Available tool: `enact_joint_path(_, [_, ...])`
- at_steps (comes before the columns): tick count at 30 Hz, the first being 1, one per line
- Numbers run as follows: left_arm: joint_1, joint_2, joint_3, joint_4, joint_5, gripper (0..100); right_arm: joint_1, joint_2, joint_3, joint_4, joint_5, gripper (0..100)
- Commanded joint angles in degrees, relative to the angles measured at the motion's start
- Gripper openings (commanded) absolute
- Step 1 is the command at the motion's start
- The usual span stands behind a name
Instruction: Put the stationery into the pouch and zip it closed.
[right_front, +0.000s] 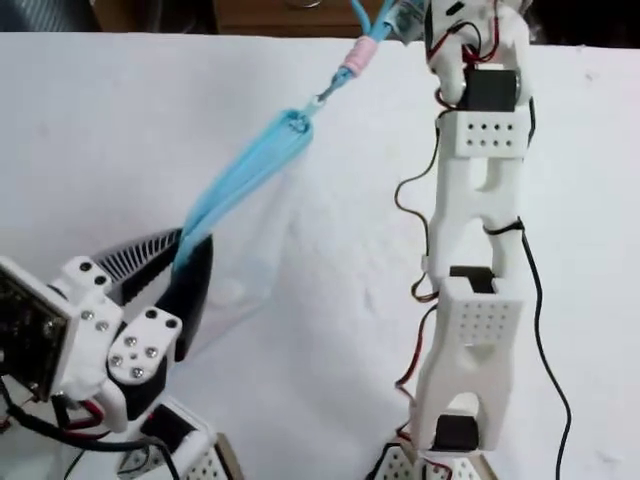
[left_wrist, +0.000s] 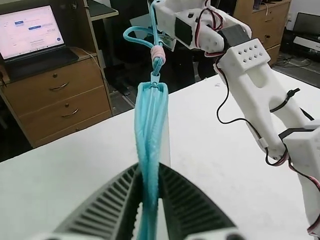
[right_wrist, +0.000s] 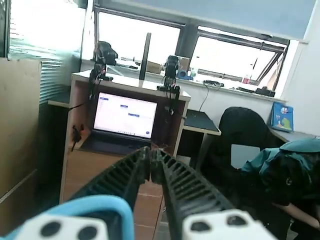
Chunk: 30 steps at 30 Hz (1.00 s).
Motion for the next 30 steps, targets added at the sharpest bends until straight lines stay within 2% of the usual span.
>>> enact_joint_path(1, [0.48,-1.27,-4.48,0.26,-0.18,2,8.92,0.75,-2.29,3.74,1.49,1.6])
enact_joint_path(3, [0.48,-1.45,-4.13,0.18,-0.18,2,8.04,-0.04,-4.04,5.93,1.93,1.9])
enact_joint_path(6, [0.48,-1.63,-3.96,0.18,-0.18,2,7.69,0.66,-2.64,7.69,8.18,2.0])
enact_joint_path(9, [0.40,-1.36,-0.97,-0.70,-0.26,2,7.25,-0.75,-4.31,12.88,9.14,5.4])
enact_joint_path(13, [-0.48,-1.45,5.45,-6.33,-0.26,2,2.86,-5.49,-11.34,30.11,9.14,30.6])
enact_joint_path(15, [-3.65,-1.45,8.88,-9.14,-0.18,2,0.66,-7.25,-14.86,37.67,9.23,43.4])
enact_joint_path(17, [-6.37,-1.45,12.22,-12.13,-0.18,2,-0.84,-9.01,-18.11,45.76,9.23,51.3])
enact_joint_path(23, [-10.95,-1.36,25.05,-22.42,-0.18,2,-2.51,-11.65,-26.55,72.13,9.32,48.3])
enact_joint_path(30, [-10.68,-1.27,35.25,-34.73,0.26,2,-3.30,-24.31,-23.12,72.92,9.23,41.7])
